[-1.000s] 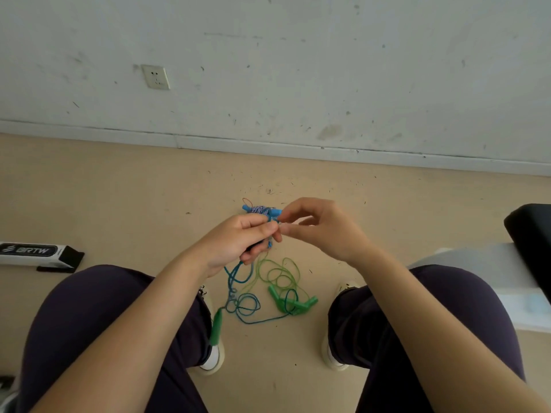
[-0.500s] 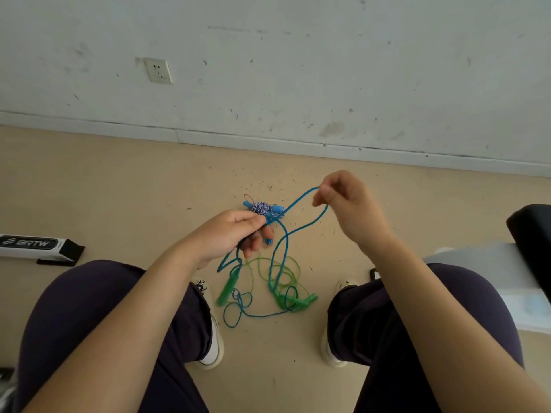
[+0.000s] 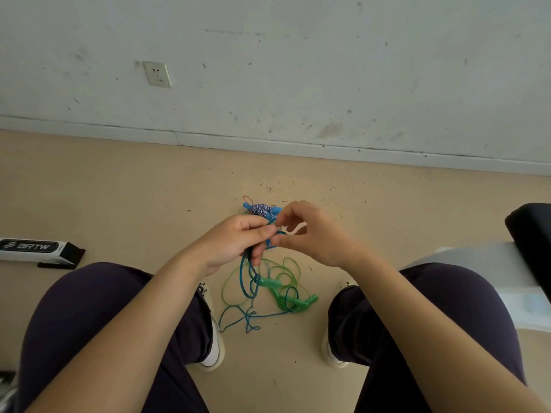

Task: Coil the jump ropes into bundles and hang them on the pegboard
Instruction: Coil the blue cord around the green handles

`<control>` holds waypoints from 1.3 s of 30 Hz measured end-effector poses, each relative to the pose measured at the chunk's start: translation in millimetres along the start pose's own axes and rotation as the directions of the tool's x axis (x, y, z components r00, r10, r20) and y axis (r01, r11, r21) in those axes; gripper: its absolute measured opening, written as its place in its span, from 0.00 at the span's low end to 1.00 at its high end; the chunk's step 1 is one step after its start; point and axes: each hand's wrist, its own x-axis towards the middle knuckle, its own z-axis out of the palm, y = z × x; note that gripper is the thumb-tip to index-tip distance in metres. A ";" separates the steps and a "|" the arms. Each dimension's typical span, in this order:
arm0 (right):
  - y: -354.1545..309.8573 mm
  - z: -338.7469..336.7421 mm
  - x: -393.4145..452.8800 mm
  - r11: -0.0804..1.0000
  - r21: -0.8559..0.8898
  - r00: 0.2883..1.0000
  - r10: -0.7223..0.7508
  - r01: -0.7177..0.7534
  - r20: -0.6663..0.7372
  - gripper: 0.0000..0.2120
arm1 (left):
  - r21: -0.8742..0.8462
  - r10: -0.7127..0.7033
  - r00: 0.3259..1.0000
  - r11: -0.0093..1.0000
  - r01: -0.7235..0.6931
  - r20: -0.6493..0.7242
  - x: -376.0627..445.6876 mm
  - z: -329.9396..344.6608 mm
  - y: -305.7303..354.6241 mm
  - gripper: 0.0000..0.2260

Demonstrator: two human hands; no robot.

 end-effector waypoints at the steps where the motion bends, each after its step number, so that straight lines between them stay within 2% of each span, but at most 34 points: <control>1: 0.1 -0.3 0.5 1.000 0.002 1.000 -0.002 0.002 -0.008 0.10 | -0.020 0.001 1.000 1.000 -0.001 0.015 -0.1 -0.1 0.0 0.12; 4: 0.8 -4.8 2.4 0.996 0.090 0.999 0.018 -0.014 -0.039 0.09 | -0.065 0.003 0.999 0.998 0.000 0.040 0.2 -0.9 -1.2 0.13; 9: 4.0 -27.3 6.0 0.971 0.240 0.945 0.086 -0.008 -0.317 0.08 | 0.012 0.002 0.995 1.000 -0.001 -0.101 1.2 -11.2 -1.3 0.11; 11: 6.4 -35.4 4.2 0.953 0.303 0.960 0.101 -0.018 -0.261 0.05 | 0.029 0.013 0.989 1.000 -0.008 -0.144 1.5 -13.6 -0.8 0.11; 13: 6.4 -34.6 1.3 0.949 0.308 0.989 0.102 -0.065 -0.106 0.03 | 0.050 0.022 0.992 0.999 -0.016 -0.122 0.8 -12.2 -1.0 0.11; 17: -0.8 -15.6 -0.8 0.953 0.275 0.992 0.114 -0.123 0.049 0.14 | 0.060 -0.002 1.000 0.998 0.002 0.000 -1.9 -0.7 0.7 0.11; 19: -3.0 -11.0 -0.6 0.975 0.191 0.992 0.098 -0.112 0.077 0.13 | 0.059 -0.014 1.000 0.998 0.013 0.021 -1.9 3.7 1.4 0.13; 21: -3.4 -12.4 -0.2 0.994 0.050 0.993 0.089 -0.094 0.081 0.10 | 0.064 -0.015 1.000 0.998 0.014 0.004 -1.8 3.9 3.2 0.09; 24: -4.8 -22.2 -0.5 0.993 -0.033 0.994 0.111 -0.111 0.009 0.06 | 0.137 -0.024 1.000 0.990 0.025 -0.010 -1.3 -6.1 2.3 0.10; 27: 1.5 -35.7 0.7 0.989 -0.011 0.966 0.142 -0.147 -0.217 0.06 | 0.214 -0.033 0.999 0.976 0.038 -0.030 -3.5 -15.9 1.4 0.09; 29: 5.9 -42.5 1.7 0.986 0.054 0.921 0.168 -0.160 -0.351 0.06 | 0.163 -0.031 0.996 0.986 0.044 -0.082 -2.9 -18.0 0.2 0.10; 31: 5.0 -40.9 1.1 0.976 0.172 0.939 0.182 -0.135 -0.293 0.05 | 0.111 -0.032 0.994 0.993 0.044 -0.108 -1.8 -16.9 -0.7 0.11; 34: 0.0 -23.9 0.5 0.933 0.343 0.989 0.135 -0.107 -0.060 0.04 | 0.135 -0.020 0.998 0.991 0.027 -0.054 -1.6 -8.5 -0.3 0.11; 37: -2.0 -9.0 0.8 0.933 0.329 0.989 0.130 -0.144 0.063 0.13 | 0.127 -0.026 1.000 0.992 0.027 -0.013 -0.6 -0.5 0.4 0.11; 39: -1.6 -6.3 0.8 0.952 0.269 0.989 0.126 -0.143 0.080 0.12 | 0.075 -0.046 0.999 0.996 0.047 -0.020 0.0 2.0 1.7 0.12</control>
